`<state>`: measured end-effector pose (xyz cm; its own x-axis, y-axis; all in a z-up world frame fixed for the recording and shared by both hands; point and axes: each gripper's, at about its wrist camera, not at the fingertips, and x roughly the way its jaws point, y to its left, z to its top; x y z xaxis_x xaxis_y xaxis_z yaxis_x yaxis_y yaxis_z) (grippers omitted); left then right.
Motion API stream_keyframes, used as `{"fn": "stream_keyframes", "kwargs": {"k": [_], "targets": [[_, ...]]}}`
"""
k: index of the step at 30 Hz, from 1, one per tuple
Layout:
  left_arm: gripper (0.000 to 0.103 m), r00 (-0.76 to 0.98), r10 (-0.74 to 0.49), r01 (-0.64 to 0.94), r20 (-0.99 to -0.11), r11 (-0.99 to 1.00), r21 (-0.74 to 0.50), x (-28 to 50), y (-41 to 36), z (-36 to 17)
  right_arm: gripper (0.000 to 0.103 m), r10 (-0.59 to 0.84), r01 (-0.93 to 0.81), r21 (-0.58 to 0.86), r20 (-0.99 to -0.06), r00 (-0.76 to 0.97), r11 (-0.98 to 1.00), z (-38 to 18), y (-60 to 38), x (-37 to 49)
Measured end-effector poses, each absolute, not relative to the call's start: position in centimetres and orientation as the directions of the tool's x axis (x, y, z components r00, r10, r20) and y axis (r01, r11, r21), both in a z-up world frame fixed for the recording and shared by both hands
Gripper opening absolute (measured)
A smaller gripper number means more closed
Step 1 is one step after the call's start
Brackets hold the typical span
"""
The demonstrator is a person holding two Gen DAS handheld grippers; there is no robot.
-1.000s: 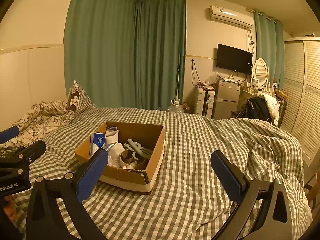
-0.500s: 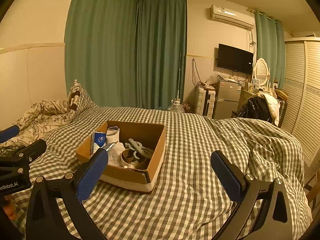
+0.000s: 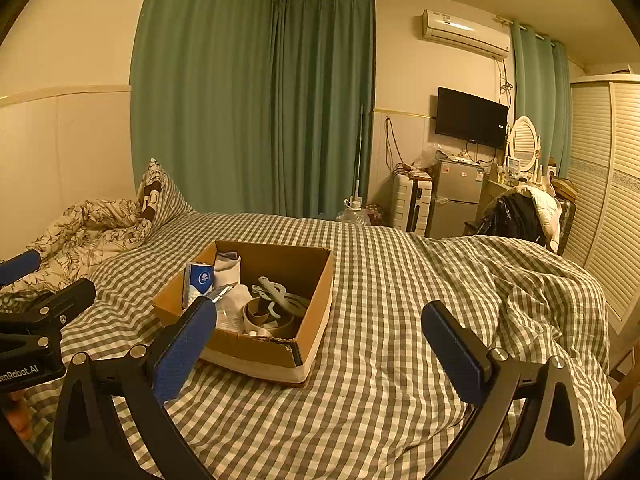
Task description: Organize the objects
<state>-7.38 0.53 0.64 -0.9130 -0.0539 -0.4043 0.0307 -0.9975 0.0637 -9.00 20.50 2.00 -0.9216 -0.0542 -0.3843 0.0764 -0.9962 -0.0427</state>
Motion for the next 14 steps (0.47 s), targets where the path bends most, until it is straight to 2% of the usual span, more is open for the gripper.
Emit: {"fn": "stream_keyframes", "kwargs": {"k": [14], "targets": [[0.103, -0.915, -0.044, 0.019, -0.402, -0.998, 0.066, -7.40, 0.64, 0.79, 0.103, -0.055, 0.077, -0.042, -0.384, -0.922, -0.996, 2.01, 20.46, -8.99]]}}
